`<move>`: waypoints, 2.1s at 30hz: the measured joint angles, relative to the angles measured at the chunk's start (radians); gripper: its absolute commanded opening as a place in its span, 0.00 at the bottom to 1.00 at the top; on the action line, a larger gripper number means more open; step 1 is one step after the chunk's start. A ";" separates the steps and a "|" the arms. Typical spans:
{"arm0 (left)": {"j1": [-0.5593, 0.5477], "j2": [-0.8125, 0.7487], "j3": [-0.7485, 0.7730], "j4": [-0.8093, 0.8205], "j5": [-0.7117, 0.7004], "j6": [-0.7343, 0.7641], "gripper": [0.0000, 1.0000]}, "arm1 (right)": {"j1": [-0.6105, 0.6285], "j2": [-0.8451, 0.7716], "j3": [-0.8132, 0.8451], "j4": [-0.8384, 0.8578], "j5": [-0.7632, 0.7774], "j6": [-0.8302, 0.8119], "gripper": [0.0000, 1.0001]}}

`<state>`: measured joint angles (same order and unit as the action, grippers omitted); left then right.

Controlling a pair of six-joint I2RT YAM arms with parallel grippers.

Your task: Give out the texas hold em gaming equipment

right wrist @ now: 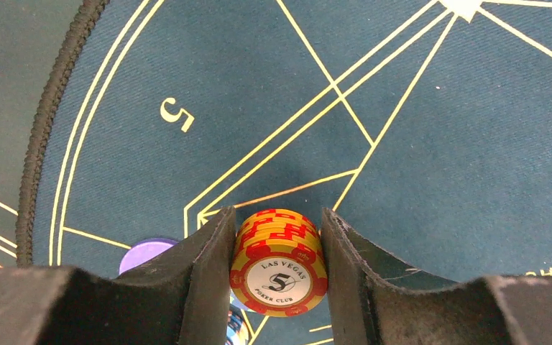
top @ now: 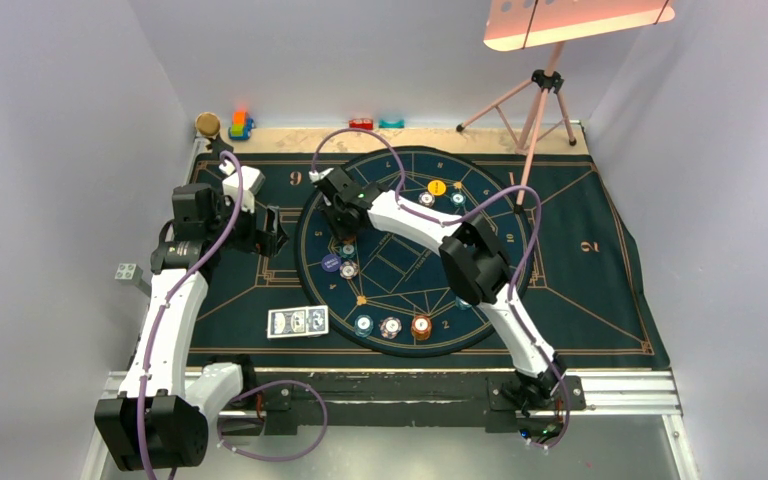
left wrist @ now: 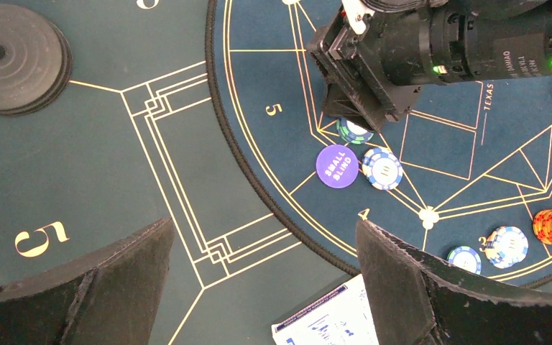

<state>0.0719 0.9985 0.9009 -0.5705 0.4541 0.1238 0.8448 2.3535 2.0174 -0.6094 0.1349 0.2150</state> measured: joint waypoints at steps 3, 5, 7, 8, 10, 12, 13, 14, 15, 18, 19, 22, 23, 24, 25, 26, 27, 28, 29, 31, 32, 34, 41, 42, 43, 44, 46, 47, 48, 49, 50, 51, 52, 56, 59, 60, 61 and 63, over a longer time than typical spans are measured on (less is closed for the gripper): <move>0.000 0.000 0.000 0.000 0.000 0.000 1.00 | 0.000 0.011 0.000 0.015 0.000 0.000 0.09; 0.000 0.000 0.000 0.000 0.000 0.000 1.00 | 0.000 0.014 0.005 0.024 0.001 0.000 0.09; 0.000 0.000 0.000 0.000 0.000 0.000 1.00 | 0.000 0.016 0.012 0.036 0.000 0.000 0.10; 0.000 0.000 0.000 0.000 0.000 0.000 1.00 | 0.000 0.016 0.014 0.043 0.000 0.000 0.10; 0.000 0.000 0.000 0.000 0.000 0.000 1.00 | 0.000 0.018 0.019 0.051 -0.001 0.000 0.12; 0.001 0.000 0.000 0.000 0.000 0.000 1.00 | 0.000 0.029 0.034 0.053 -0.005 0.000 0.14; 0.002 0.000 0.000 0.000 0.000 0.000 1.00 | 0.000 0.036 0.038 0.057 -0.008 0.000 0.15; 0.003 0.000 0.000 0.000 0.000 0.000 1.00 | 0.000 0.042 0.040 0.057 -0.011 0.000 0.16; 0.005 0.000 0.000 0.000 0.000 0.000 1.00 | 0.000 0.048 0.042 0.057 -0.018 0.000 0.18; 0.007 0.000 0.000 0.000 0.000 0.000 1.00 | 0.000 0.066 0.042 0.054 -0.023 0.000 0.30; 0.007 0.000 0.000 0.000 0.000 0.000 1.00 | 0.000 0.066 0.042 0.053 -0.023 0.001 0.39; 0.007 0.000 0.000 0.000 0.000 0.000 1.00 | 0.000 0.065 0.042 0.053 -0.023 0.003 0.63; 0.007 0.000 0.000 0.000 0.000 0.000 1.00 | 0.000 0.065 0.043 0.051 -0.024 0.007 0.67; 0.007 0.000 0.000 0.000 0.001 0.000 1.00 | 0.000 0.065 0.047 0.049 -0.026 0.008 0.71; 0.007 0.000 0.000 0.000 0.001 0.000 1.00 | 0.000 0.065 0.048 0.047 -0.026 0.010 0.74; 0.007 0.000 0.000 0.000 0.002 0.000 1.00 | 0.001 0.065 0.051 0.042 -0.026 0.010 0.76; 0.007 0.000 0.000 0.000 0.003 0.000 1.00 | 0.001 0.065 0.056 0.035 -0.023 0.010 0.77; 0.007 0.000 0.000 0.000 0.004 0.000 1.00 | 0.000 0.065 0.061 0.028 -0.021 0.009 0.78; 0.007 0.000 0.000 0.000 0.004 0.000 1.00 | -0.001 0.065 0.066 0.022 -0.020 0.008 0.78; 0.007 0.000 0.000 0.000 0.005 0.000 1.00 | -0.005 0.065 0.079 0.013 -0.014 0.007 0.79; 0.007 0.000 0.000 0.000 0.006 0.000 1.00 | -0.007 0.063 0.084 0.012 -0.010 0.006 0.79; 0.007 0.000 0.000 0.000 0.006 0.000 1.00 | -0.014 0.048 0.084 0.004 0.002 0.003 0.79; 0.007 0.000 0.000 0.000 0.007 0.000 1.00 | -0.034 -0.249 -0.129 0.019 0.008 0.004 0.80; 0.007 0.000 0.000 0.000 0.007 0.000 1.00 | -0.035 -0.327 -0.198 0.030 0.006 0.007 0.80; 0.007 0.000 0.000 0.000 0.007 0.000 1.00 | -0.035 -0.407 -0.272 0.043 0.004 0.011 0.81; 0.007 0.000 0.000 0.000 0.007 0.000 1.00 | -0.035 -0.475 -0.336 0.053 0.002 0.014 0.82; 0.007 0.000 0.000 0.000 0.008 0.000 1.00 | -0.031 -0.631 -0.496 0.076 -0.007 0.027 0.83; 0.007 0.000 0.000 0.000 0.008 0.000 1.00 | -0.027 -0.697 -0.571 0.079 -0.013 0.034 0.83; 0.007 0.000 0.000 0.000 0.010 0.000 1.00 | -0.023 -0.754 -0.640 0.080 -0.018 0.043 0.83; 0.007 0.000 0.000 0.000 0.011 0.000 1.00 | -0.016 -0.802 -0.709 0.080 -0.021 0.054 0.84; 0.007 0.000 0.000 0.000 0.012 0.000 1.00 | -0.009 -0.834 -0.761 0.079 -0.023 0.061 0.84; 0.007 0.000 0.000 0.000 0.012 0.000 1.00 | 0.005 -0.867 -0.829 0.079 -0.023 0.074 0.84; 0.007 0.000 -0.001 0.000 0.013 0.000 1.00 | 0.019 -0.890 -0.880 0.068 -0.024 0.085 0.84; 0.007 0.000 -0.005 0.000 0.014 0.000 1.00 | 0.088 -0.949 -1.015 0.032 -0.027 0.132 0.86; 0.007 0.000 -0.008 0.000 0.014 0.000 1.00 | 0.137 -0.991 -1.067 0.029 -0.027 0.166 0.86; 0.007 0.000 -0.009 0.000 0.014 0.000 1.00 | 0.148 -1.004 -1.081 0.030 -0.027 0.176 0.86; 0.007 0.000 -0.010 0.000 0.014 0.000 1.00 | 0.157 -1.014 -1.094 0.034 -0.028 0.186 0.86; 0.007 0.000 -0.011 0.000 0.014 0.000 1.00 | 0.163 -1.019 -1.113 0.042 -0.029 0.200 0.86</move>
<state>0.0788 0.9981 0.8902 -0.5709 0.4679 0.1242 1.0080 1.3346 0.9043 -0.5678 0.1055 0.4152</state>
